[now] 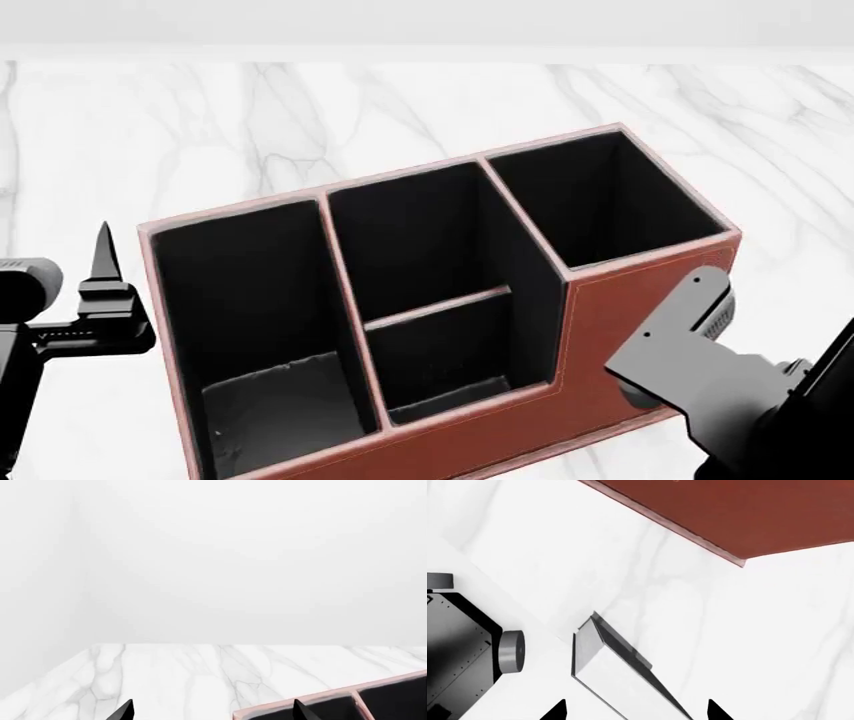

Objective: Pick up the book and place it in the left compartment of the caddy.

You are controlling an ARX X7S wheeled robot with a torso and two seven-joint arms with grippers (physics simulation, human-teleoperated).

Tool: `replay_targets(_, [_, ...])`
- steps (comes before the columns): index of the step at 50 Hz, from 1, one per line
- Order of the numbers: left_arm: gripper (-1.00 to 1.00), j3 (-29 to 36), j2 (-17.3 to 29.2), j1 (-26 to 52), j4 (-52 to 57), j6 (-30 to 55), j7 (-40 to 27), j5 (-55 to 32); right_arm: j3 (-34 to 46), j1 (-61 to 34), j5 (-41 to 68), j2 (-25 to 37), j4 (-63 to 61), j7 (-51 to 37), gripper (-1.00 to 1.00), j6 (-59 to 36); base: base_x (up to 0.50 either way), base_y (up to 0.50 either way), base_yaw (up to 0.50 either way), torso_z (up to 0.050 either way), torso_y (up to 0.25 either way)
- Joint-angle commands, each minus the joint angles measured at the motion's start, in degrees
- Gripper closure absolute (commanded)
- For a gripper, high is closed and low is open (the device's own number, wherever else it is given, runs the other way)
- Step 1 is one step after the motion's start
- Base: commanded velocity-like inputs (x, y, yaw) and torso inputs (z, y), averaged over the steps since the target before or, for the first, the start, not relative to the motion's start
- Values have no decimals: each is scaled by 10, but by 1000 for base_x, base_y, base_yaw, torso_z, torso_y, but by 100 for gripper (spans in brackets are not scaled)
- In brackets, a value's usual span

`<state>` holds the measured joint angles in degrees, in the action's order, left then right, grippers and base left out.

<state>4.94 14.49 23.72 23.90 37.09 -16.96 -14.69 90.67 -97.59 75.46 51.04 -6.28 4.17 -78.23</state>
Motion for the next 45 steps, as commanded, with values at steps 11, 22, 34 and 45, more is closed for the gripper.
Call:
replay_targets(11, [-100, 1, 4, 3, 5, 3, -5, -6, 23, 28, -34, -19, 26, 30, -100, 39, 0, 0, 0, 0, 0])
replay_targets(22, [-100, 3, 5, 5, 3, 2, -7, -8, 34, 50, -46, -25, 41, 40, -100, 59, 0, 0, 0, 0, 0])
replay_targets(34, [-100, 2, 7, 7, 8, 5, -10, -14, 48, 75, -44, -29, 51, 42, -100, 60, 0, 0, 0, 0, 0])
replay_targets(45, [-100, 1, 8, 10, 11, 9, -14, -19, 58, 100, -44, -37, 72, 40, -100, 64, 0, 0, 0, 0, 0])
